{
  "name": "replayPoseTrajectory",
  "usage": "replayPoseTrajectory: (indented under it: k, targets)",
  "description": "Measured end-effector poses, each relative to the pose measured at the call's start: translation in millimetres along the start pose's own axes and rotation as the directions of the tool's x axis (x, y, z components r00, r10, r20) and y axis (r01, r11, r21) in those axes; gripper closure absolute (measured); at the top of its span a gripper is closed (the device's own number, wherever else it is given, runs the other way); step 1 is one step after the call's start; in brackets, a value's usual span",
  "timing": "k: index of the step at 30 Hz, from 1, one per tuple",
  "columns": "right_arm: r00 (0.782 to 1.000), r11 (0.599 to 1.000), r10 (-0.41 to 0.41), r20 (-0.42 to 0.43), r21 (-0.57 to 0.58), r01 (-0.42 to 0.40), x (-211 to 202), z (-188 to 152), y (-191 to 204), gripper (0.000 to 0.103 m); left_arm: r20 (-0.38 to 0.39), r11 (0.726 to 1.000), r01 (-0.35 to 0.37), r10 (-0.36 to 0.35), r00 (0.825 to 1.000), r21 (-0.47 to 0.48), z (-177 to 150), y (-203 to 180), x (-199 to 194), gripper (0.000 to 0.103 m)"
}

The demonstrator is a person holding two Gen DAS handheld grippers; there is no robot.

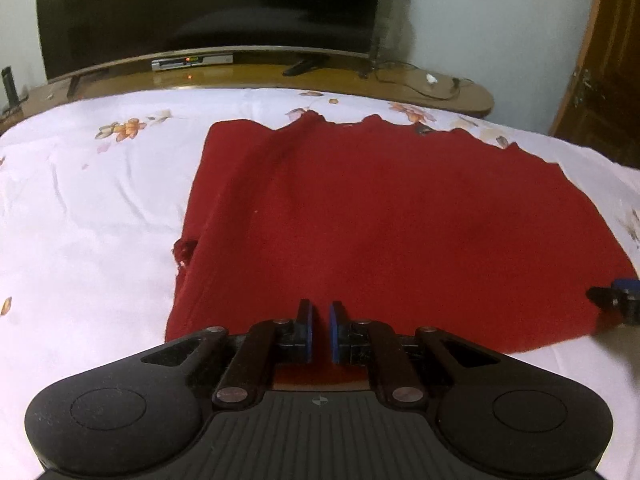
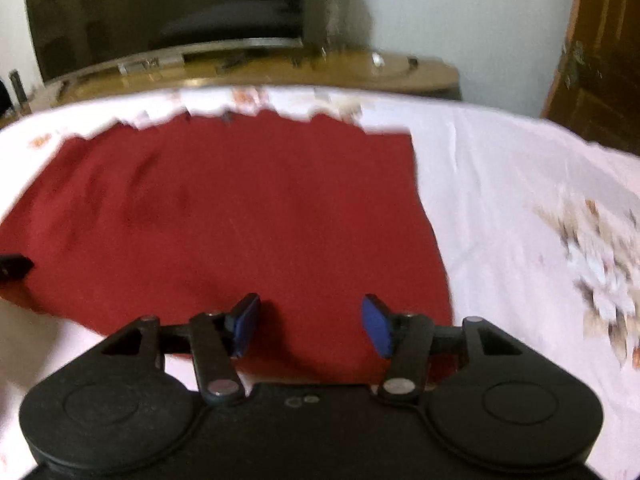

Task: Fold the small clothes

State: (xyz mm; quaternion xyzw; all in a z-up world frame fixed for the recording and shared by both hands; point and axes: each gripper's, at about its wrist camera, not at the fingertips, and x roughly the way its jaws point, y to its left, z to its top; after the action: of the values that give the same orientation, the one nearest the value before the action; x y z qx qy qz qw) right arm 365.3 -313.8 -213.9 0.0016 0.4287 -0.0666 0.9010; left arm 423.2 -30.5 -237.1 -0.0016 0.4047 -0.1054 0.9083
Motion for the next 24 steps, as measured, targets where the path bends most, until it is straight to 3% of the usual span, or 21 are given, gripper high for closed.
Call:
replayPoseTrajectory:
  k: [10,18,24]
  targets:
    - [0.988,0.993,0.119,0.099,-0.018,-0.118,-36.0,22.0,-3.2,0.047,-0.024,0.997,0.022,-0.024,0.999,-0.080,12.6,3.4,-15.6,0.094]
    - [0.973,0.979,0.206,0.108,-0.038,-0.203,-15.8,43.4,14.7,0.048,0.005,0.995,0.016,-0.015,1.000,-0.095,37.2,-6.3,-5.1,0.094]
    - [0.968,0.973,0.221,0.117,-0.087,-0.212,7.5,58.0,48.6,0.048,0.013,0.996,0.019,-0.018,1.000,-0.088,57.0,-7.9,26.0,0.094]
